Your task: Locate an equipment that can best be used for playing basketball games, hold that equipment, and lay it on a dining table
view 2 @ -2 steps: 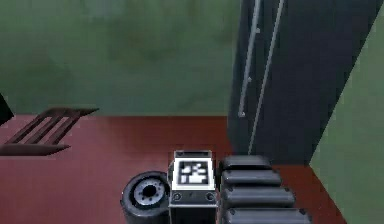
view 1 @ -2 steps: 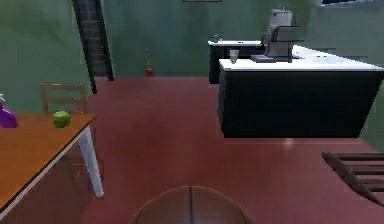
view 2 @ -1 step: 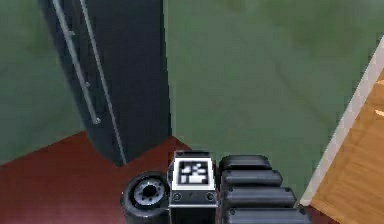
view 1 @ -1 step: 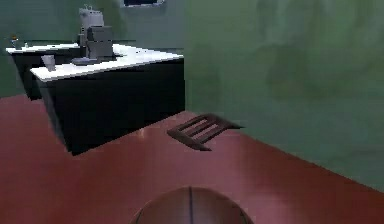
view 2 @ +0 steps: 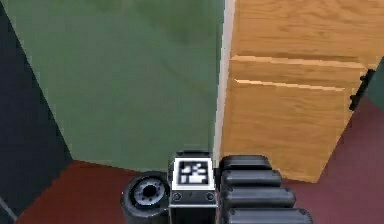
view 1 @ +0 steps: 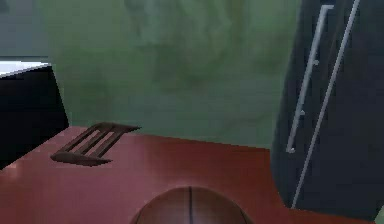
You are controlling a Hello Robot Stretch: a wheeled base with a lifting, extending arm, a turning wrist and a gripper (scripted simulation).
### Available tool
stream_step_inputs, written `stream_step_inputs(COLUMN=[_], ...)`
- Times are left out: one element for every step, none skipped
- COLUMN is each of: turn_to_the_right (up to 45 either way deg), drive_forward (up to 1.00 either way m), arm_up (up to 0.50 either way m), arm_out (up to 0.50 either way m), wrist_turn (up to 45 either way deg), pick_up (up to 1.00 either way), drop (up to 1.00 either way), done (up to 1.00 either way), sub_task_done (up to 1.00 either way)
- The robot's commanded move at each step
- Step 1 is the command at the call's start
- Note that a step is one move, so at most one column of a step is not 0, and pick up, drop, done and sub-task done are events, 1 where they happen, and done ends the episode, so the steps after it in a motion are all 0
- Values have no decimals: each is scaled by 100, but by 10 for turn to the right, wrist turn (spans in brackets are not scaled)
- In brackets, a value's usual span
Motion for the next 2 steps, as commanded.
stream_step_inputs(turn_to_the_right=[0, -450], drive_forward=[20, 0], arm_up=[0, 0], arm_out=[0, 0], wrist_turn=[0, 0], pick_up=[0, 0], drop=[0, 0], done=[0, 0], sub_task_done=[0, 0])
